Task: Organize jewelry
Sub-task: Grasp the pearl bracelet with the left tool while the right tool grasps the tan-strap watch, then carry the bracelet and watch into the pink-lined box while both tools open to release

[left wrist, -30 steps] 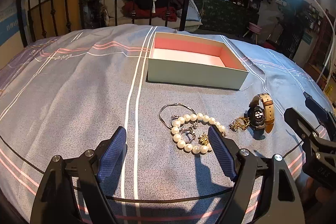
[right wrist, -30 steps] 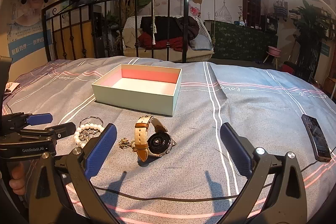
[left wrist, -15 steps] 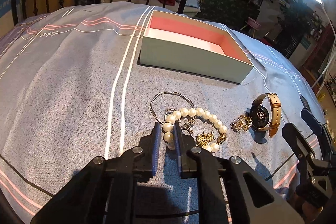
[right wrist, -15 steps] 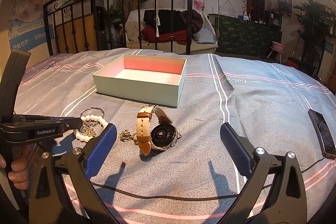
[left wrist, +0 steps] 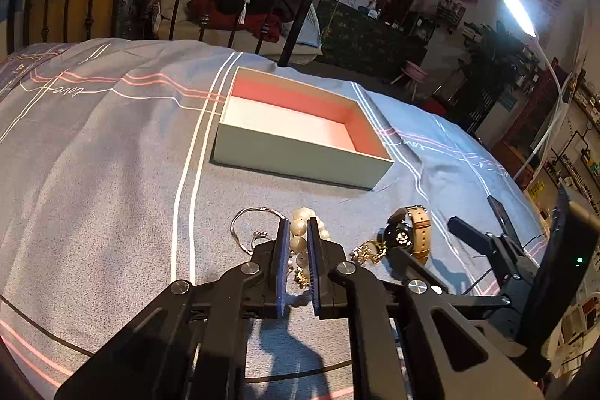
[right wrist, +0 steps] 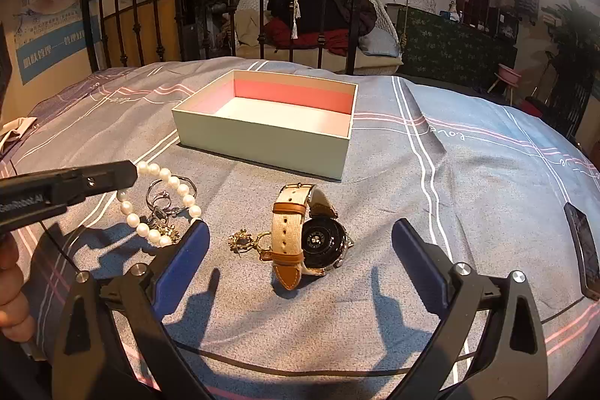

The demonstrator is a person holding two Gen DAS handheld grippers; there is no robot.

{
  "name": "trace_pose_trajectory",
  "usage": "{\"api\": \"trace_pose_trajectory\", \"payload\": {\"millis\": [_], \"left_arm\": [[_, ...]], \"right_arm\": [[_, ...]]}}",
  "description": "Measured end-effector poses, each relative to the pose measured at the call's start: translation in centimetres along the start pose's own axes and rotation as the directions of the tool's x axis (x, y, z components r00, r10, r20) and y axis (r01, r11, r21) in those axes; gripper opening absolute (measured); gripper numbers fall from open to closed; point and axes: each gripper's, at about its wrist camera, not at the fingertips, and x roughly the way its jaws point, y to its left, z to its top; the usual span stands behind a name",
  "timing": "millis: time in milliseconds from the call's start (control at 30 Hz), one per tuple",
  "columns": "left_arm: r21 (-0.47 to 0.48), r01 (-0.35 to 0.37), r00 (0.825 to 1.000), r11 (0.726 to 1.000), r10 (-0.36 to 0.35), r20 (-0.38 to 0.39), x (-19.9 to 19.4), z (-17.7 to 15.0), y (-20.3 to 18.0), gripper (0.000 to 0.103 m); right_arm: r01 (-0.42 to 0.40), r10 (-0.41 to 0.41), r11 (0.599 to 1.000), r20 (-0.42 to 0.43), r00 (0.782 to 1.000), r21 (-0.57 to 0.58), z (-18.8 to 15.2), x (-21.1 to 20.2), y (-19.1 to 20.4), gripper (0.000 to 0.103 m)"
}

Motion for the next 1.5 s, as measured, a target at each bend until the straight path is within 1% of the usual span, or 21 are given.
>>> {"api": "trace_pose_trajectory", "payload": {"millis": [33,67,100,133,167,200,267,467,633,767,967,1067,1233,1367,1500], "left_arm": [[0.003,0.007,1.0,1.0,-0.007,0.008,-0.3,0.2,-0.3,0.009],[0.009,0.008,1.0,1.0,-0.008,0.013,-0.4,0.4,-0.6,0.009],[0.017,0.012,1.0,1.0,-0.012,0.018,-0.6,0.6,-0.9,0.009],[0.023,0.014,1.0,1.0,-0.015,0.022,-0.7,0.7,-1.1,0.009],[0.026,0.015,1.0,1.0,-0.015,0.025,-0.9,0.9,-1.2,0.009],[0.027,0.022,0.999,0.999,-0.022,0.031,-1.1,0.9,-1.3,0.009],[0.032,0.023,0.999,0.999,-0.024,0.041,-1.4,1.1,-1.5,0.009],[0.033,0.034,0.998,0.999,-0.035,0.052,-1.9,1.5,-1.6,0.009],[0.04,0.032,0.997,0.999,-0.035,0.066,-2.4,1.9,-1.8,0.009],[0.049,0.03,0.996,0.998,-0.034,0.078,-2.8,2.2,-2.0,0.009],[0.06,0.028,0.996,0.998,-0.033,0.081,-2.8,2.3,-2.1,0.009],[0.06,0.033,0.996,0.998,-0.038,0.086,-2.7,3.1,-2.2,0.009],[0.071,0.03,0.993,0.997,-0.038,0.111,-2.1,5.3,-2.5,0.009],[0.08,0.02,0.991,0.997,-0.03,0.129,-1.1,7.4,-2.5,0.009],[0.103,0.007,0.989,0.995,-0.022,0.143,0.2,9.4,-2.8,0.009]], "right_arm": [[0.002,-0.002,1.0,-0.012,1.0,-0.01,0.1,0.3,0.2,0.079],[0.011,-0.011,1.0,-0.026,1.0,-0.019,0.2,0.6,0.3,0.068],[0.011,-0.012,1.0,-0.038,0.999,-0.022,0.2,0.9,0.3,0.053],[-0.004,0.003,1.0,-0.045,0.999,-0.014,0.2,1.0,0.2,0.044],[-0.01,0.01,1.0,-0.045,0.999,0.0,0.1,0.9,0.0,0.028],[-0.015,0.016,1.0,-0.038,0.999,0.013,0.0,0.7,-0.3,0.021],[-0.022,0.023,0.999,-0.024,0.999,0.027,-0.1,0.1,-0.7,0.017],[-0.056,0.055,0.996,0.011,0.998,0.065,-0.2,-1.4,-1.7,0.017],[-0.1,0.096,0.993,0.066,0.993,0.067,-0.1,-3.1,-1.9,0.017],[-0.117,0.111,0.991,0.083,0.99,0.065,0.2,-3.9,-1.9,0.017],[-0.134,0.128,0.989,0.086,0.988,0.059,0.9,-4.2,-1.8,0.017],[-0.144,0.138,0.988,0.102,0.985,0.051,2.2,-4.3,-1.9,0.017],[-0.173,0.167,0.984,0.141,0.976,0.031,5.6,-4.1,-2.1,0.017],[-0.161,0.158,0.987,0.146,0.977,0.008,8.1,-3.0,-2.1,0.017],[-0.158,0.154,0.987,0.138,0.978,0.012,10.5,-1.4,-2.4,0.017]]}}
